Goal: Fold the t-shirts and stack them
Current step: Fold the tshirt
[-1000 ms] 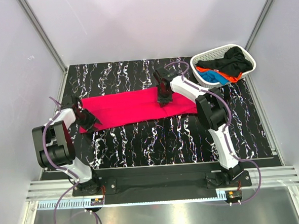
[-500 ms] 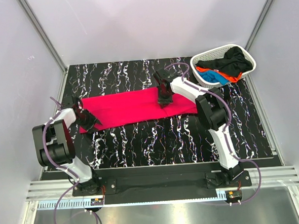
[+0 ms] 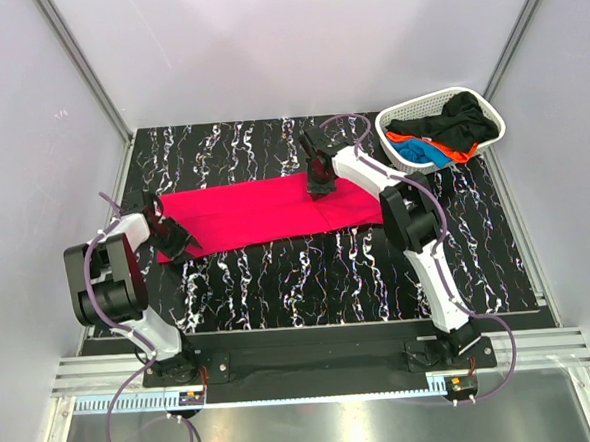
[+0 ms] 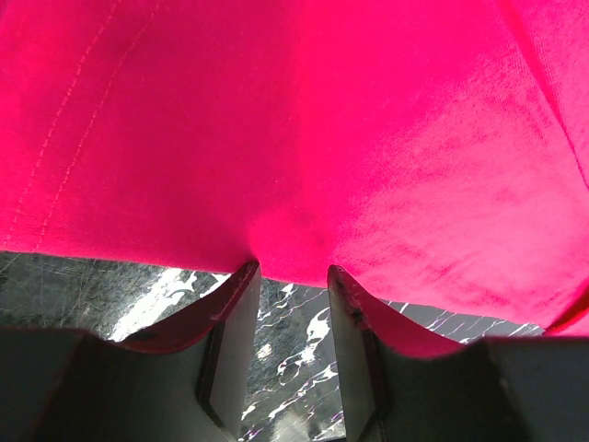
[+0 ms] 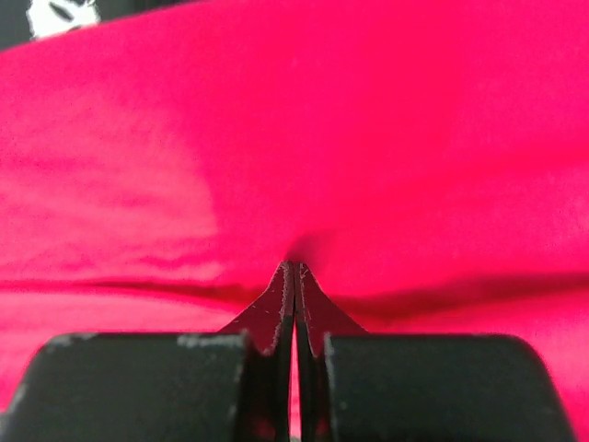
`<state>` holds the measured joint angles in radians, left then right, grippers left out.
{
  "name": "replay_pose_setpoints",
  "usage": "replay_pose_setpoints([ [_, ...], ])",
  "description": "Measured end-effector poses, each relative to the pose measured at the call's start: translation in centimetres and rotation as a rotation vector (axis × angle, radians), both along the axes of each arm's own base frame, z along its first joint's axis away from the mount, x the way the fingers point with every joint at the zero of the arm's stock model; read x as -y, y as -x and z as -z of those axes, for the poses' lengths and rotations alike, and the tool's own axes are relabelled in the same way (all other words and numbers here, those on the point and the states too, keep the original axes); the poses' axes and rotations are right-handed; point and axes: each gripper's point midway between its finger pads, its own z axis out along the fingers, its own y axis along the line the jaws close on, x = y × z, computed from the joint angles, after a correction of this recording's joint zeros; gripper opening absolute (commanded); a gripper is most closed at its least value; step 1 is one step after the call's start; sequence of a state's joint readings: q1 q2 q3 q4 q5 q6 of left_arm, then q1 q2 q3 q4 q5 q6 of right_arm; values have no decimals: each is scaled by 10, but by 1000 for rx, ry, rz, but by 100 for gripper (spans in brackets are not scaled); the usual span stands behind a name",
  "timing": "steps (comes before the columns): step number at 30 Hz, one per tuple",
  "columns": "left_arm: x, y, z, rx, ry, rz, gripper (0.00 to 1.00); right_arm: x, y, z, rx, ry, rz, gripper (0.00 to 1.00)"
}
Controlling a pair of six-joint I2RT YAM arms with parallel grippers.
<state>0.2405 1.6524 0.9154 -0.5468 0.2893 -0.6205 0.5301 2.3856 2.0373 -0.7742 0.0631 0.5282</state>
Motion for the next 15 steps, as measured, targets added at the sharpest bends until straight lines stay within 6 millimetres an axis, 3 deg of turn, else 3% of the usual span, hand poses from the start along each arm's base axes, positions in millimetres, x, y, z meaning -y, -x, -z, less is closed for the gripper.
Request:
replay_pose_setpoints([
  [3,0,0,0,-1,0,0,42,1,-6,7,-6,0,7,0],
  [10,0,0,0,2,0,8,43,5,-17,2,15,-4,7,4],
  [15,-1,1,-10,39,-43,53,49,8,-11,-4,-5,-2,-13,27],
])
